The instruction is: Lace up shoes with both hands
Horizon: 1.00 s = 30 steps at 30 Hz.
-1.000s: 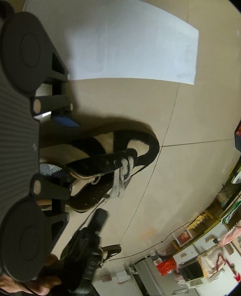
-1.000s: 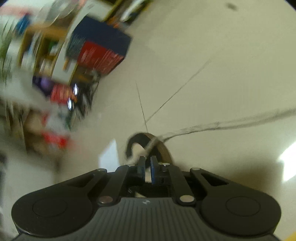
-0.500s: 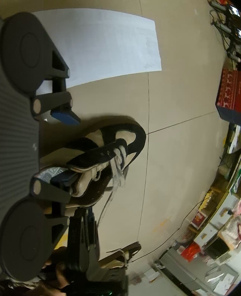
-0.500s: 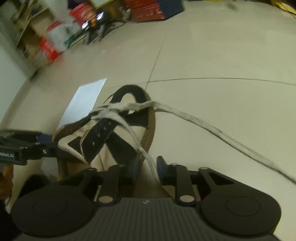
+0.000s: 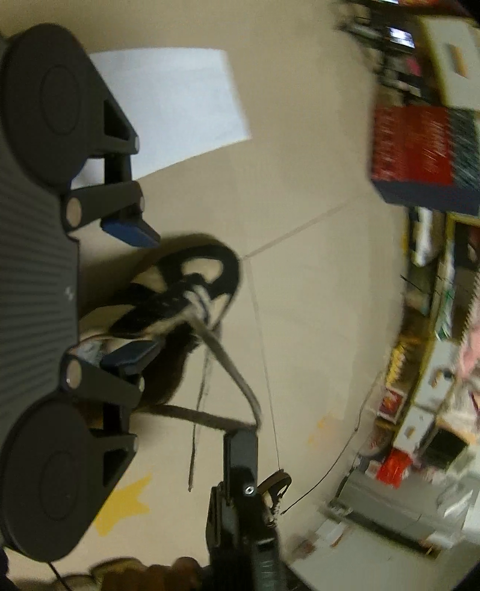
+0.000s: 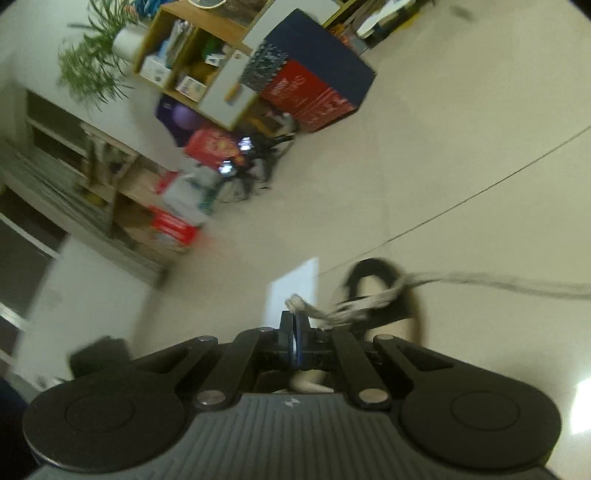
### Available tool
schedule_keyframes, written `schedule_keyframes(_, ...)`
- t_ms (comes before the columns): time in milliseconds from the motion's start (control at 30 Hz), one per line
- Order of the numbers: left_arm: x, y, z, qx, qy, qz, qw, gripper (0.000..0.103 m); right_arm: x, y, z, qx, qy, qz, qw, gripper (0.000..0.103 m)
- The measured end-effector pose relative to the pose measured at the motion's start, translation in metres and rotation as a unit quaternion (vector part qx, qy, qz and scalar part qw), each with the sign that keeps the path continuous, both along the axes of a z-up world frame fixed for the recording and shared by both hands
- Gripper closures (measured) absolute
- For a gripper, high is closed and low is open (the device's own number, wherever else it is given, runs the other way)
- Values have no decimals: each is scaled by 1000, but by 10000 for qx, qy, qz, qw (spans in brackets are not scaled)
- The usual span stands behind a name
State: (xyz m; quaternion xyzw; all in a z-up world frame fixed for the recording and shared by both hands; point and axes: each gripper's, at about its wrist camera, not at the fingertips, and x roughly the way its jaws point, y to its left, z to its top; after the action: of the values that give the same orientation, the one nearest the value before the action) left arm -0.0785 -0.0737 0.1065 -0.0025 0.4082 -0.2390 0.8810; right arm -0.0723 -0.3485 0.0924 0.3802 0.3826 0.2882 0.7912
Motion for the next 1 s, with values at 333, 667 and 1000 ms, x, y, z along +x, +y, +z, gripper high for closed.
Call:
schedule_keyframes(333, 7, -37, 4, 400, -966, -682, 9922, 36, -4, 2, 16, 1040, 24, -35, 9946, 102)
schedule_keyframes(667, 13, -58, -7, 946, -1236, -1368, 9783, 65, -7, 3, 11, -151, 182, -287, 9993, 93)
schedule_keyframes(1000, 4, -42, -6, 834, -917, -1338, 9832, 64, -2, 9, -35, -1358, 479, -337, 9890, 57)
